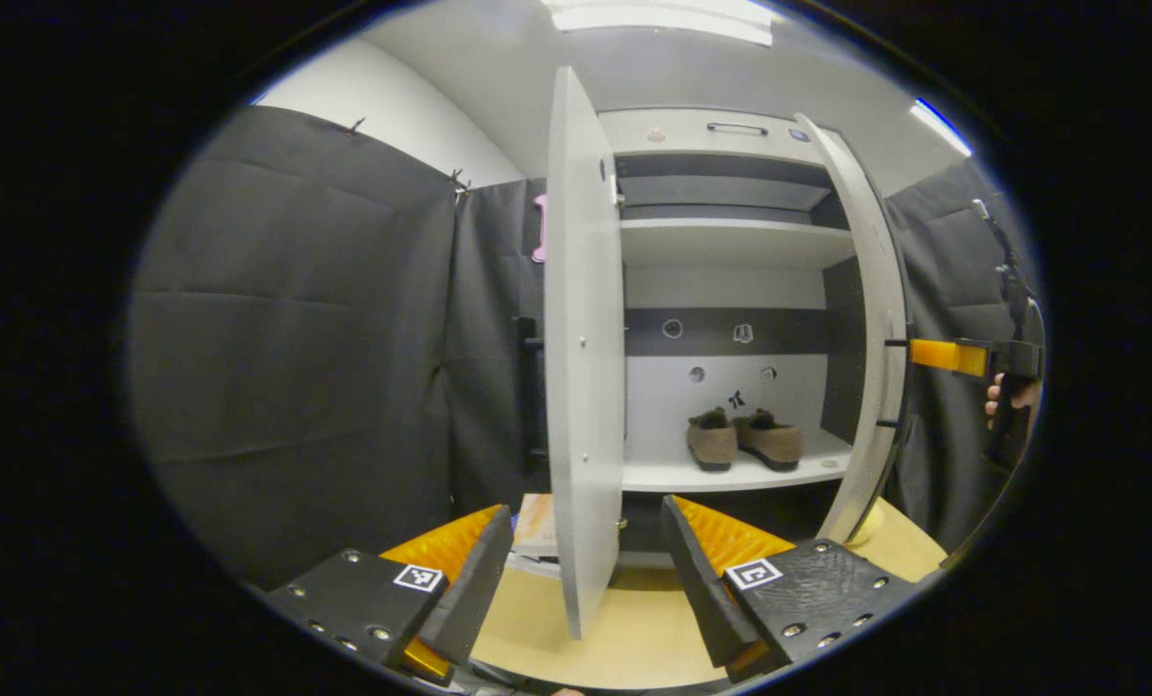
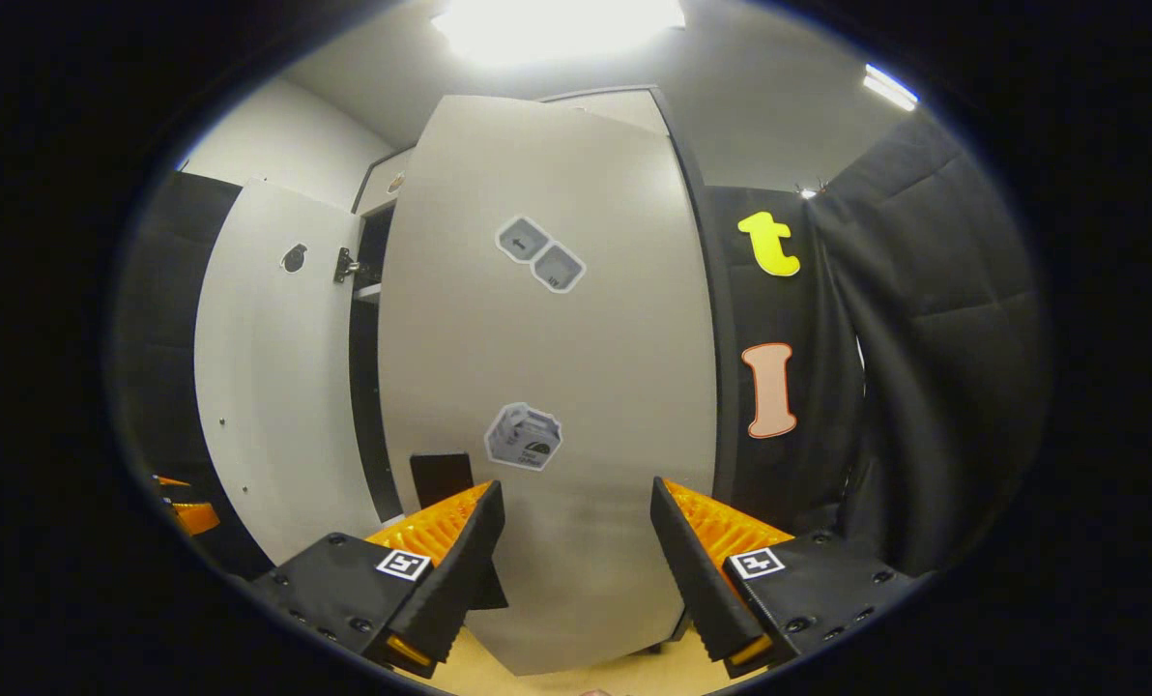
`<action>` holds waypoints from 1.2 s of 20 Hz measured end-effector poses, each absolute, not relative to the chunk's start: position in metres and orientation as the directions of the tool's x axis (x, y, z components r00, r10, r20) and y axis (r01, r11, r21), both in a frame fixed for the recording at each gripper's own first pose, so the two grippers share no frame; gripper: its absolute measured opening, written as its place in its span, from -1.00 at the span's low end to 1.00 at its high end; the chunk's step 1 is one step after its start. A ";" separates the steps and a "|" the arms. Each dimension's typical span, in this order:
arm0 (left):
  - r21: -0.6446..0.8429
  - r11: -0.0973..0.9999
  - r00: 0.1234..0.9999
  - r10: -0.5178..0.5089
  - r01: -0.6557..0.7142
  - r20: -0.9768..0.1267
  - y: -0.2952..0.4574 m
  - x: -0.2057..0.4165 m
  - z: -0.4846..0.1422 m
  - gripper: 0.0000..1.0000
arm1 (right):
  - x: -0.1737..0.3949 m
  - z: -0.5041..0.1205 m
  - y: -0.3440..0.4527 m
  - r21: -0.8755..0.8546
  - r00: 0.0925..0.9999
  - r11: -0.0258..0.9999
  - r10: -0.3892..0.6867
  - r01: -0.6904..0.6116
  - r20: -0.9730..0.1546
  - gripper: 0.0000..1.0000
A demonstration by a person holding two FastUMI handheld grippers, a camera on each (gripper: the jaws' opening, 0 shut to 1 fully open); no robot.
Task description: Grab one shoe with the right hand and put it into the shoe cabinet, grab the other shoe with the left hand and put it into the shoe cabinet; then close the right door with the right hand and the left door with the left hand.
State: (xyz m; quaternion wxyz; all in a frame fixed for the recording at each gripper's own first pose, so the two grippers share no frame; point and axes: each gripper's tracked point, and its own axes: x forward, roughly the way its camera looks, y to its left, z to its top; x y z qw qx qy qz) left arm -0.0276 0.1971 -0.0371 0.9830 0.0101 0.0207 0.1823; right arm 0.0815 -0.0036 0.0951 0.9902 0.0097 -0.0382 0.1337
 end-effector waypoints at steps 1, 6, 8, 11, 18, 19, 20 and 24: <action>0.025 0.929 0.928 0.370 -0.370 -0.031 0.208 -0.033 -0.037 0.79 | 0.080 0.098 -0.007 -0.001 0.966 0.970 0.242 -0.243 0.095 0.84; -0.008 0.903 0.902 0.430 -0.431 -0.023 0.277 -0.048 -0.042 0.79 | 0.075 0.094 -0.017 -0.011 0.976 0.983 0.184 -0.184 0.114 0.83; -0.052 0.904 0.906 0.423 -0.423 -0.016 0.300 -0.046 -0.039 0.79 | 0.071 0.086 -0.025 -0.018 0.982 0.987 0.160 -0.159 0.102 0.83; -0.121 0.916 0.921 0.390 -0.383 0.030 0.326 -0.037 -0.023 0.93 | 0.065 0.068 -0.033 -0.027 0.989 0.991 0.132 -0.130 0.065 0.90; -0.027 0.955 0.954 0.295 -0.294 0.051 0.370 0.026 -0.006 0.93 | 0.051 0.019 -0.046 0.001 0.996 0.998 0.060 -0.060 -0.059 0.84; -0.018 0.961 0.959 0.278 -0.277 0.056 0.371 0.034 -0.005 0.93 | 0.050 0.014 -0.047 0.003 0.997 0.999 0.042 -0.041 -0.070 0.92; -0.017 0.966 0.964 0.258 -0.257 0.061 0.371 0.044 -0.003 0.93 | 0.048 0.007 -0.047 0.007 0.996 1.000 0.028 -0.027 -0.086 0.92; 0.008 0.987 0.983 0.158 -0.160 0.092 0.363 0.088 0.013 0.79 | 0.042 -0.016 -0.037 -0.004 0.985 1.000 0.026 -0.027 -0.169 0.92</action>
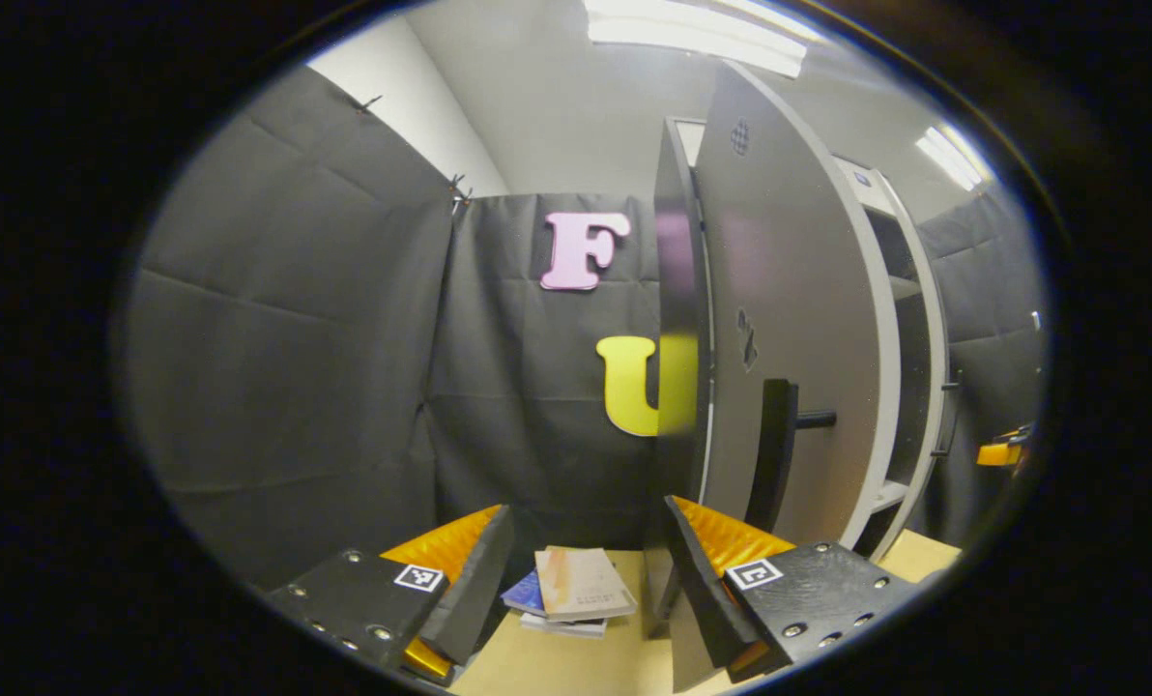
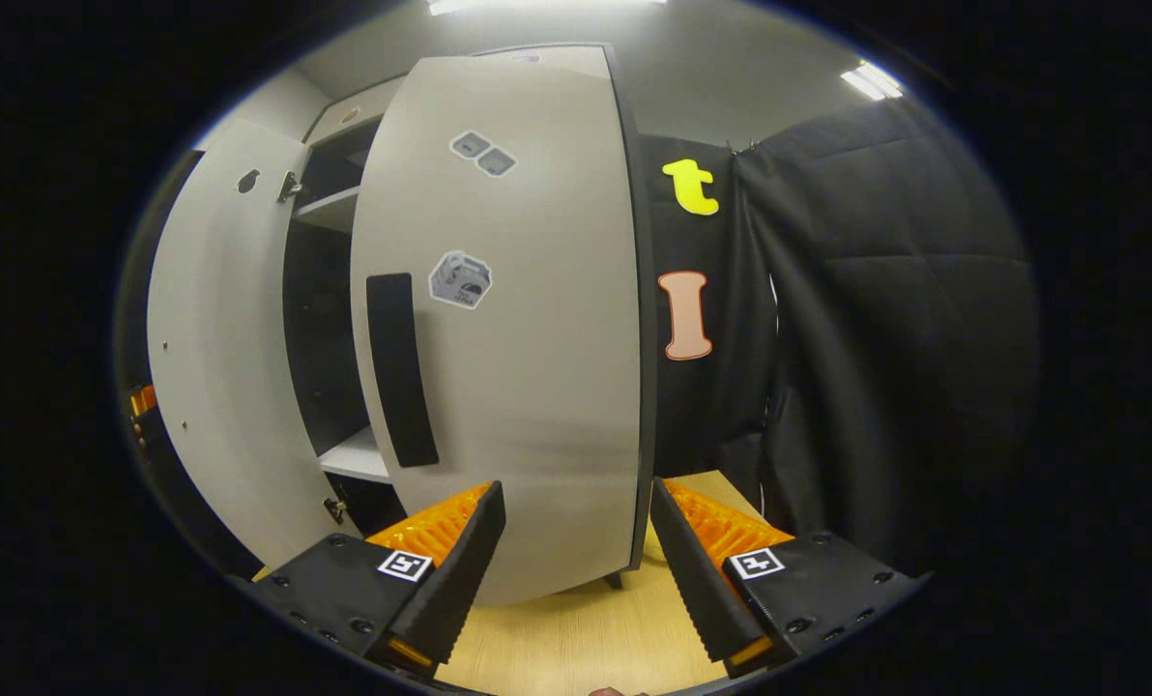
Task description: Grab one shoe with the right hand and put it into the shoe cabinet, grab the other shoe with the left hand and put it into the shoe cabinet; then close the right door with the right hand and the left door with the left hand.
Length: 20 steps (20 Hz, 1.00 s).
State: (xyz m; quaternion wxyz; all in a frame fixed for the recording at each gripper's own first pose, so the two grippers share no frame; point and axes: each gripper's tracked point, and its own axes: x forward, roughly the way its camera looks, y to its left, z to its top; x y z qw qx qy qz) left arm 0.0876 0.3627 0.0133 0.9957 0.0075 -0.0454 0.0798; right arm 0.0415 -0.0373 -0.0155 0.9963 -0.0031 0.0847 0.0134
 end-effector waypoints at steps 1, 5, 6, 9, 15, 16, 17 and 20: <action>0.026 0.991 0.986 0.132 -0.135 0.102 0.358 0.098 0.019 0.79 | 0.040 -0.017 -0.036 -0.012 0.985 1.000 0.022 -0.024 -0.173 0.92; 0.069 0.987 0.986 0.136 -0.143 0.092 0.359 0.113 0.021 0.76 | 0.035 -0.023 -0.038 -0.005 0.983 1.000 -0.001 0.000 -0.186 0.92; 0.046 0.989 0.987 0.136 -0.140 0.086 0.357 0.113 0.018 0.77 | 0.033 -0.024 -0.038 0.000 0.982 1.000 -0.009 0.009 -0.190 0.92; 0.031 0.991 0.990 0.128 -0.130 0.060 0.345 0.110 0.017 0.90 | 0.029 -0.026 -0.039 0.020 0.978 0.999 -0.023 0.027 -0.207 0.92; 0.029 0.999 0.999 0.040 -0.041 0.030 0.264 0.125 0.014 0.77 | 0.025 -0.028 -0.066 0.077 0.981 0.996 -0.027 0.042 -0.193 0.92; 0.041 0.998 0.999 0.037 -0.039 0.032 0.251 0.129 0.016 0.92 | 0.025 -0.026 -0.071 0.074 0.982 0.996 -0.032 0.046 -0.188 0.92; 0.050 0.998 0.999 0.040 -0.041 0.034 0.238 0.133 0.018 0.90 | 0.024 -0.024 -0.079 0.070 0.982 0.996 -0.039 0.053 -0.186 0.92; 0.008 0.999 0.999 0.038 -0.039 0.034 0.202 0.150 0.012 0.92 | 0.017 -0.021 -0.107 0.067 0.981 0.995 -0.060 0.074 -0.184 0.92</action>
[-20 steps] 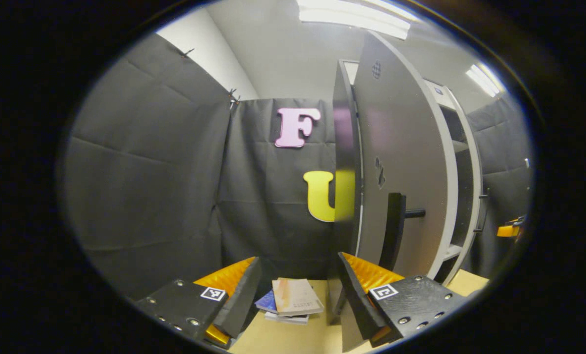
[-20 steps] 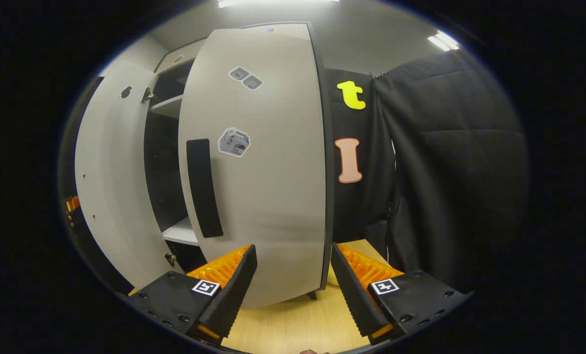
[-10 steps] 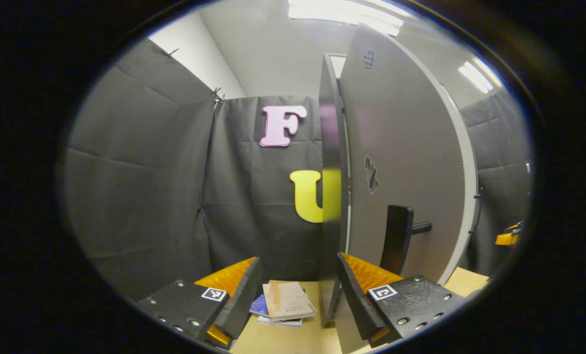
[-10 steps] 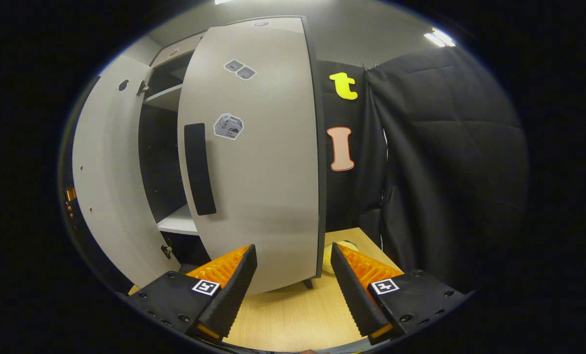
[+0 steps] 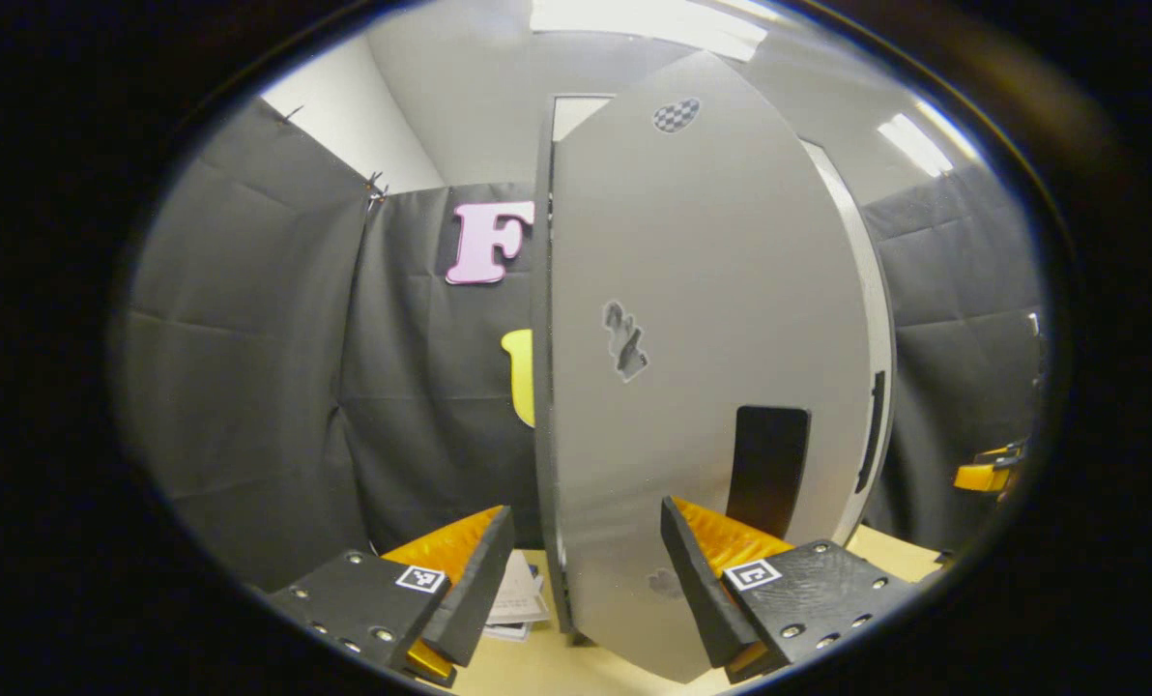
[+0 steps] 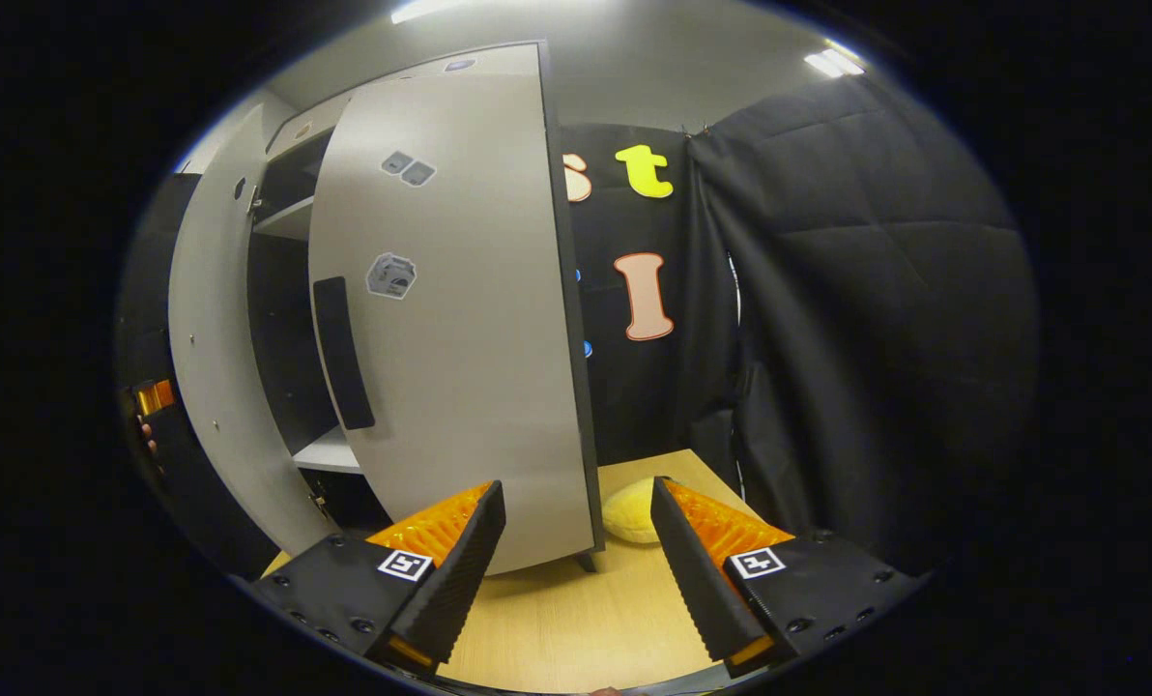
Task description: Grab one shoe with the right hand and put it into the shoe cabinet, grab the other shoe with the left hand and put it into the shoe cabinet; then close the right door with the right hand and the left door with the left hand.
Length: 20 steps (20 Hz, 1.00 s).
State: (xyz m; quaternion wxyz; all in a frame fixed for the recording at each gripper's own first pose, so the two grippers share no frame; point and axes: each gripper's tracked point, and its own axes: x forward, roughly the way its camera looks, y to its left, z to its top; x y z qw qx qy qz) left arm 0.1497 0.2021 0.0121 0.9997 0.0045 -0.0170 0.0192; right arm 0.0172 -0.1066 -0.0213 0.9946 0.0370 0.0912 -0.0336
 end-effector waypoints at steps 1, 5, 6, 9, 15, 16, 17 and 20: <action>-0.029 0.999 0.999 0.036 -0.035 0.015 0.191 0.157 0.005 0.92 | 0.015 -0.019 -0.116 0.067 0.981 0.994 -0.071 0.084 -0.178 0.92; -0.129 0.982 0.990 0.136 -0.139 -0.029 0.180 0.159 -0.011 0.90 | 0.007 -0.005 -0.135 0.104 0.982 0.988 -0.096 0.114 -0.161 0.83; -0.136 0.977 0.986 0.163 -0.166 -0.028 0.182 0.155 -0.014 0.90 | 0.004 0.000 -0.138 0.115 0.982 0.987 -0.096 0.115 -0.159 0.83; -0.133 0.962 0.971 0.233 -0.238 -0.052 0.183 0.143 -0.026 0.90 | -0.001 0.014 -0.150 0.094 0.983 0.986 -0.120 0.134 -0.137 0.95; -0.109 0.967 0.973 0.226 -0.229 -0.038 0.169 0.119 -0.027 0.70 | 0.010 0.040 -0.145 0.137 0.990 0.983 -0.106 0.119 -0.098 0.95; -0.087 0.974 0.978 0.209 -0.210 -0.029 0.161 0.116 -0.023 0.77 | 0.012 0.047 -0.144 0.133 0.991 0.984 -0.106 0.116 -0.083 0.95; -0.066 0.980 0.982 0.186 -0.187 -0.019 0.154 0.113 -0.019 0.83 | 0.014 0.053 -0.143 0.119 0.992 0.986 -0.109 0.116 -0.067 0.95; -0.008 0.993 0.993 0.121 -0.121 -0.004 0.129 0.104 -0.012 0.91 | 0.012 0.061 -0.136 0.073 0.993 0.991 -0.112 0.114 -0.037 0.95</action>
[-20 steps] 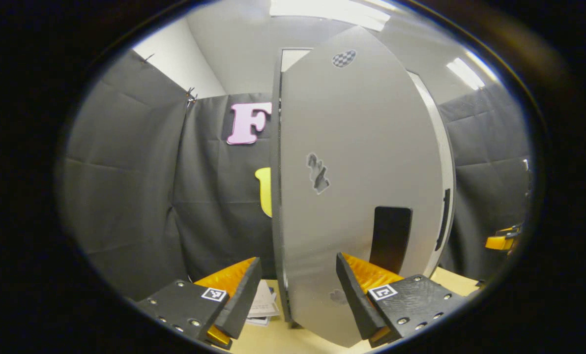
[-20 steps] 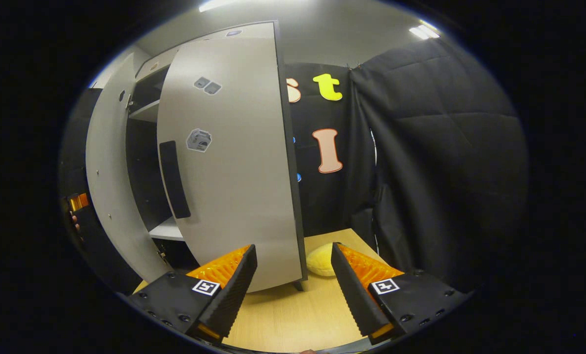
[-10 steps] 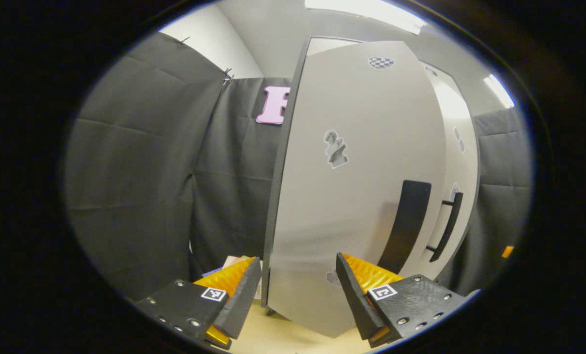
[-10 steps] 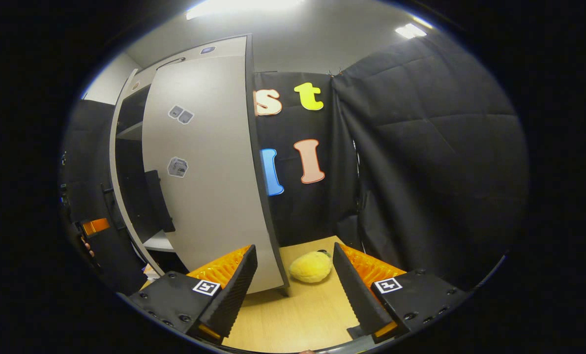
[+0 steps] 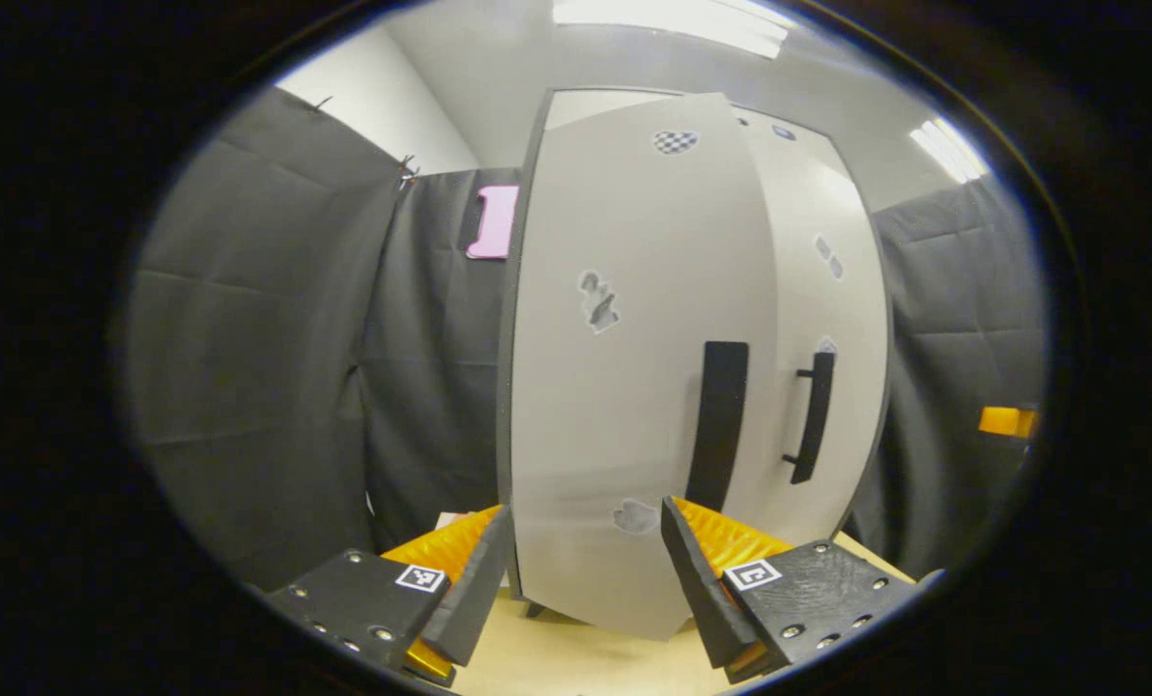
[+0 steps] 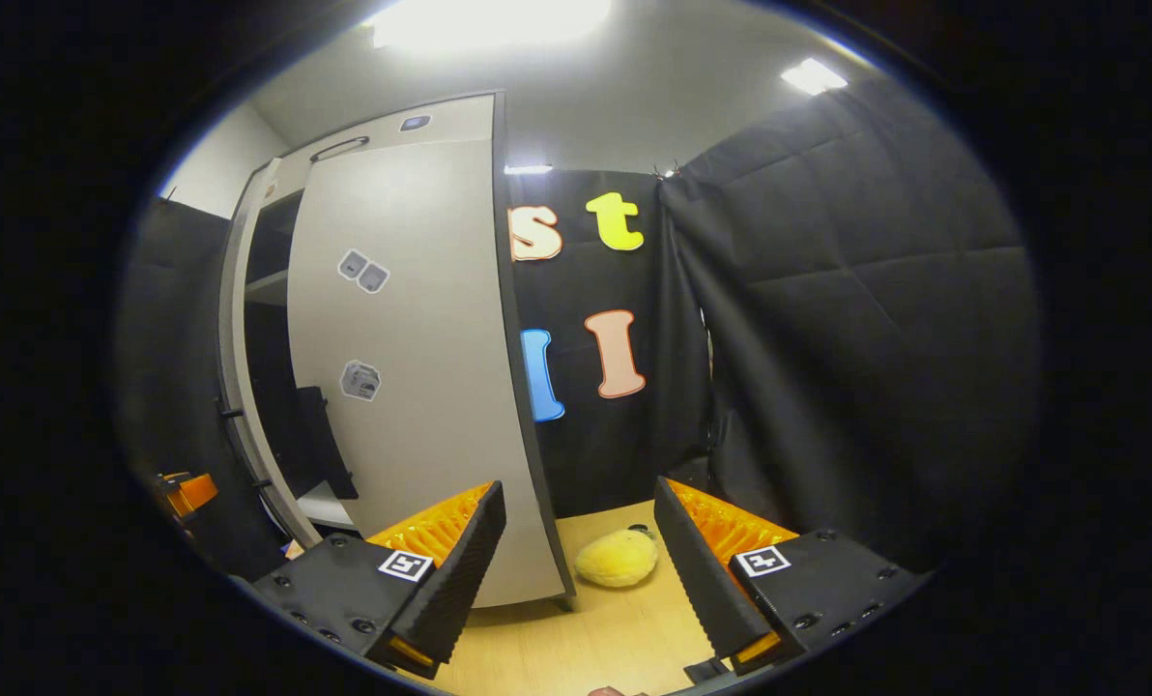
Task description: Grab one shoe with the right hand and put it into the shoe cabinet, grab the other shoe with the left hand and put it into the shoe cabinet; then close the right door with the right hand and the left door with the left hand.
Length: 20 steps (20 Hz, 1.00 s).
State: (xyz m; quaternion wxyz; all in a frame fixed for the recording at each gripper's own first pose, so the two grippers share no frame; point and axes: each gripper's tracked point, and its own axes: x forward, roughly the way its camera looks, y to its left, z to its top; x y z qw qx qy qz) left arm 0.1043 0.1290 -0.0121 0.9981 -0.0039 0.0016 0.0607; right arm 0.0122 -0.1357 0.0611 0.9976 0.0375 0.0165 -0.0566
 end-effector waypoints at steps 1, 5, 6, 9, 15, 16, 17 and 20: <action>0.002 0.995 0.995 0.101 -0.101 -0.004 0.122 0.102 -0.012 0.91 | 0.010 0.061 -0.134 0.065 0.993 0.991 -0.115 0.117 -0.034 0.95; -0.015 1.000 0.999 0.024 -0.024 -0.038 0.096 0.098 -0.029 0.92 | 0.000 0.047 -0.118 0.067 0.992 0.990 -0.118 0.120 -0.046 0.96; -0.011 1.000 0.999 0.013 -0.013 -0.044 0.094 0.099 -0.033 0.91 | -0.003 0.041 -0.114 0.069 0.991 0.990 -0.121 0.125 -0.053 0.96; -0.006 1.000 1.000 0.000 0.000 -0.029 0.094 0.104 -0.038 0.92 | -0.013 0.023 -0.104 0.078 0.988 0.987 -0.136 0.141 -0.076 0.96; -0.056 0.998 0.999 0.023 -0.021 0.023 0.110 0.114 -0.045 0.90 | -0.026 0.000 -0.089 0.068 0.985 0.985 -0.155 0.161 -0.081 0.96; -0.061 0.998 0.999 0.028 -0.026 0.039 0.112 0.114 -0.043 0.77 | -0.027 -0.002 -0.088 0.066 0.985 0.985 -0.154 0.160 -0.083 0.96; -0.059 0.998 0.998 0.034 -0.030 0.055 0.116 0.114 -0.039 0.76 | -0.028 -0.003 -0.086 0.062 0.985 0.985 -0.155 0.160 -0.080 0.95; -0.023 0.999 0.995 0.050 -0.048 0.082 0.131 0.112 -0.032 0.90 | -0.031 -0.002 -0.089 0.066 0.983 0.983 -0.169 0.173 -0.071 0.95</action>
